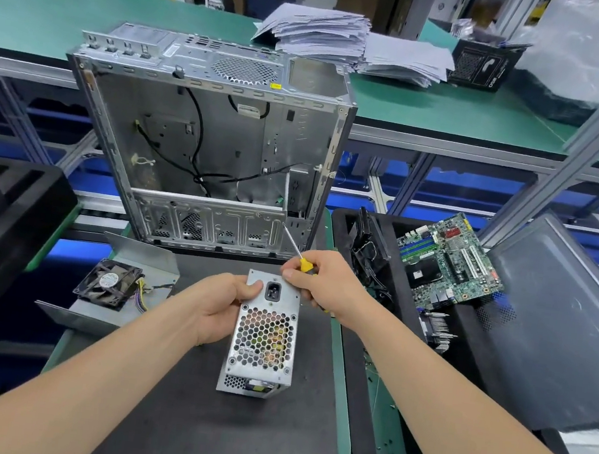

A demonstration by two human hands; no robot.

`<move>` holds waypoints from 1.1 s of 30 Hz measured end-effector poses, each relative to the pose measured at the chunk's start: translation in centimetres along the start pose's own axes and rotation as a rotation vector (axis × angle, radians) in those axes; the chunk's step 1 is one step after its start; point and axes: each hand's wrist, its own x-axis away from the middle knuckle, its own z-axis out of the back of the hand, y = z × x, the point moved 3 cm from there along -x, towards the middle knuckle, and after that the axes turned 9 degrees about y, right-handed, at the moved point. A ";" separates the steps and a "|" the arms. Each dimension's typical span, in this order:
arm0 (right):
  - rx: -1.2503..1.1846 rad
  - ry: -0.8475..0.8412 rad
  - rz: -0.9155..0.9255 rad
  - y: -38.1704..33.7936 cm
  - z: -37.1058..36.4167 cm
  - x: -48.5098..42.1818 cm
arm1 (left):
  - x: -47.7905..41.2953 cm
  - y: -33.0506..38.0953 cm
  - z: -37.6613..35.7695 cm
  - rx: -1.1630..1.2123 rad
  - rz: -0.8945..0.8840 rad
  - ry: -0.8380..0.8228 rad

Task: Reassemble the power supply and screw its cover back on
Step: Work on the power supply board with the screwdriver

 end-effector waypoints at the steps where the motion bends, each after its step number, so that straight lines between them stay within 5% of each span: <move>1: -0.012 -0.018 -0.023 0.0 0.1 -0.1 | 0.0 -0.1 -0.2 0.000 -0.006 0.000; 10: -0.019 -0.097 -0.194 -0.6 -0.6 -1.2 | 0.1 0.1 0.0 -0.015 -0.026 -0.022; 33: 0.011 -0.085 -0.218 -0.2 -0.8 -1.9 | -0.7 0.2 -0.1 -0.093 -0.069 -0.078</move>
